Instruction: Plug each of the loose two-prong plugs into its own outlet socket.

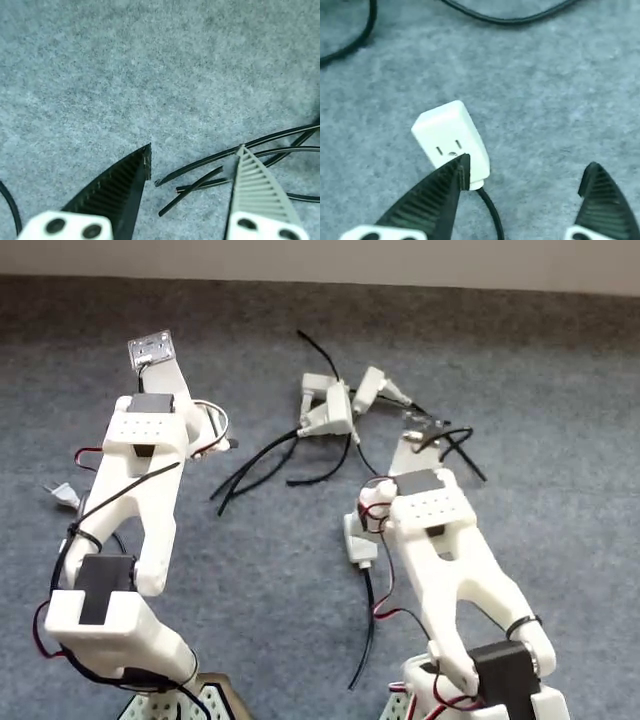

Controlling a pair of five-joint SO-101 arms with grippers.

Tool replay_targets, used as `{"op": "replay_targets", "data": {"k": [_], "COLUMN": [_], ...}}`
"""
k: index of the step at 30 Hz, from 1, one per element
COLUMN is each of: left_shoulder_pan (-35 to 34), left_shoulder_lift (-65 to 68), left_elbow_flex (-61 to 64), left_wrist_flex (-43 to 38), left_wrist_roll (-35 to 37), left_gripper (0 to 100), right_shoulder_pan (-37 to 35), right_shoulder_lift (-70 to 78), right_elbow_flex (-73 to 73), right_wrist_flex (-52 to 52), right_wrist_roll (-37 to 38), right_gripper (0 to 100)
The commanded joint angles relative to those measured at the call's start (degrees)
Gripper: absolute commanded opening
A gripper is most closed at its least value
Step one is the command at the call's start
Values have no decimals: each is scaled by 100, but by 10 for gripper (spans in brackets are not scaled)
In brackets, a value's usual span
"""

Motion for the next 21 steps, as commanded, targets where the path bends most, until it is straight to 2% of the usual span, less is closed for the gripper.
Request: {"op": "replay_targets", "data": {"k": [1,5,10,21], "left_shoulder_pan": [127,127,127,127], "left_shoulder_lift": [-268,-268,-268,-268], "left_elbow_flex": [-13,-13,-13,-13], "left_wrist_flex": [-88,-88,-88,-88], "left_wrist_roll": [44,44,44,44], "left_gripper": [263,263,263,263], "right_shoulder_pan": [-576,-1015,-1007,303], "right_shoulder_lift": [-40,119,514,1068], "right_elbow_flex": [-259,-286,-224,-532], "right_wrist_flex": [-66,-75,-488,-470], "right_wrist_roll": [79,79,79,123], "right_gripper": [343,343,343,343]}}
